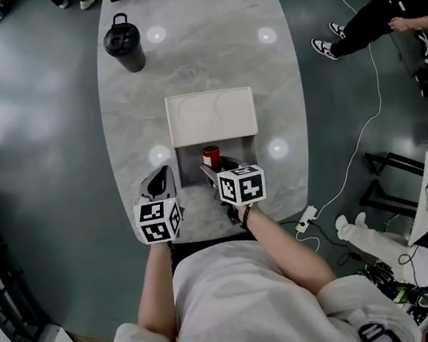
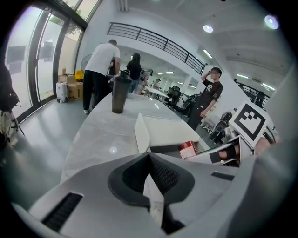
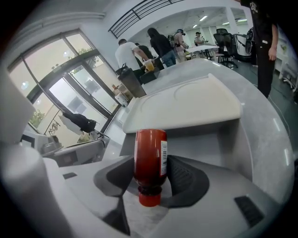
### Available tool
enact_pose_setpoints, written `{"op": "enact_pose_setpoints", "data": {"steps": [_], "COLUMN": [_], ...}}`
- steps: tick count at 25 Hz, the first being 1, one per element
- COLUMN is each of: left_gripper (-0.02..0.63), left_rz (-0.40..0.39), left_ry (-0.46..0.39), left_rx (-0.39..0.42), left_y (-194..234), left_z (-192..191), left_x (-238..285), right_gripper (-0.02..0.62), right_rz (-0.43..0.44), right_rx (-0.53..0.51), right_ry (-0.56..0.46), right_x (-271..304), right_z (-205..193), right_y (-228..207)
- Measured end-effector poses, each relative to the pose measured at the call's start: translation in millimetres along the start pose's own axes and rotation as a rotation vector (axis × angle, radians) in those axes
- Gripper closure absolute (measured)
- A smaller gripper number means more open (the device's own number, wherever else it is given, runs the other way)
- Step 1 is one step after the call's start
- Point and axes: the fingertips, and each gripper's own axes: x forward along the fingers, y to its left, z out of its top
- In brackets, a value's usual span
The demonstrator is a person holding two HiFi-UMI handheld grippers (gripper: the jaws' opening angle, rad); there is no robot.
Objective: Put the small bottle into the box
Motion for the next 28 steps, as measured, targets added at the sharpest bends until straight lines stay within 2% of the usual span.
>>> {"op": "enact_pose_setpoints", "data": {"steps": [9,15,28], "left_gripper": [0.583,0.583,0.583], "left_rz": [-0.034,-0.053,-0.078], "left_ry": [0.034,0.055,0.066], "left_rx": [0.001,-0.001,-0.009], "left_y": [3.5,4.0,5.7], "left_z": [-12.7,-20.4,-25.5], "left_x": [6.2,9.0,10.4], "right_gripper": [0.368,0.368,0.368], "right_rz": [-0.059,-0.076,-0.114], "right_rx": [0.027,0.084,0.084], "right_ry": [0.064,0.092,0.112], "right_x": [17.8,27.1,31.2], "right_z": [-4.9,-8.2,-10.2], "right_y": [-2.6,-5.1,-5.0]}}
